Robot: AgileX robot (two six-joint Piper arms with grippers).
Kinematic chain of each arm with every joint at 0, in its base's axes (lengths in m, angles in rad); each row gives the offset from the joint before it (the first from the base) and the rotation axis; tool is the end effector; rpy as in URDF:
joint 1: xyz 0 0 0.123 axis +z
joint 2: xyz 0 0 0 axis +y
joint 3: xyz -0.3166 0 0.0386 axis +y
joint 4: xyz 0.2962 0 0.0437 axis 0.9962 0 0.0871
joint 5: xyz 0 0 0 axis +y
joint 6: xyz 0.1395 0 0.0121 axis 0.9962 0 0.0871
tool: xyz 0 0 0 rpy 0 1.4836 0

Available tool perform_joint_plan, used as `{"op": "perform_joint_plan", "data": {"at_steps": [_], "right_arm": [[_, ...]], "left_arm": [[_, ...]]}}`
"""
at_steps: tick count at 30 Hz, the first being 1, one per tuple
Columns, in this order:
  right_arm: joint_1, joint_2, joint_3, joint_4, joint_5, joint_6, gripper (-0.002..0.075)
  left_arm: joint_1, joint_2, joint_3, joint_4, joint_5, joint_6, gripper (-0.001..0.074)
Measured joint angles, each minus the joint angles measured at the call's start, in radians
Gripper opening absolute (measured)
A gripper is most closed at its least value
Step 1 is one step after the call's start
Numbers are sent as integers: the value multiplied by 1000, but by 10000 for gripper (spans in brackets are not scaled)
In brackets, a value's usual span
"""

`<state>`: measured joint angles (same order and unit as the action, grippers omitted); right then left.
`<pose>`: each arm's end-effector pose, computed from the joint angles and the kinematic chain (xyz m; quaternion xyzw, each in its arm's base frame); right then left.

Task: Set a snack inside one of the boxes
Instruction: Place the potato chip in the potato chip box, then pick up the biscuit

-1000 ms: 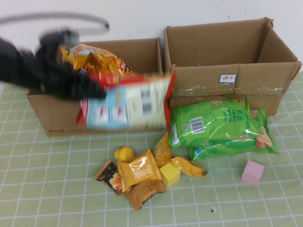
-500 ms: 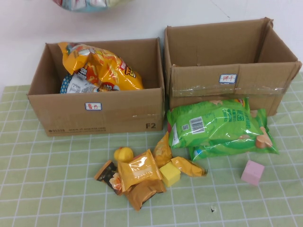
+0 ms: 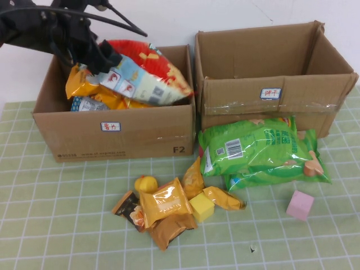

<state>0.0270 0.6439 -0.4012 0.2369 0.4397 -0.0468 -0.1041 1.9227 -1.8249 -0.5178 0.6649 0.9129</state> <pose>0.1837 0.0190 0.2382 0.0385 0.8792 0.0899 0.4663 0.5463 -0.1001 0.3452 0.3253 0.8163 -0.0464 0.4750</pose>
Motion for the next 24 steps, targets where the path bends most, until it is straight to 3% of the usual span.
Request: {"op": "perform_joint_plan", "data": {"at_steps": [2, 5, 9, 15, 17, 21, 24], "right_arm": [[0, 0, 0, 0, 9, 0, 0], [0, 0, 0, 0, 30, -2, 0], [3, 0, 0, 16, 48, -44, 0], [72, 38, 0, 157, 48, -242, 0], [106, 76, 0, 218, 44, -319, 0], [231, 208, 0, 355, 3, -519, 0], [298, 286, 0, 382, -24, -583, 0]], "left_arm": [[0, -18, 0, 79, 4, -86, 557], [0, -65, 0, 232, 13, -220, 512], [0, -164, 0, 350, 51, -277, 351], [0, -293, 0, 370, 146, -331, 97], [0, -322, 0, 376, 207, -356, 45], [0, -441, 31, 375, 345, -398, 6], [0, -561, 113, 348, 334, -420, 1]]}}
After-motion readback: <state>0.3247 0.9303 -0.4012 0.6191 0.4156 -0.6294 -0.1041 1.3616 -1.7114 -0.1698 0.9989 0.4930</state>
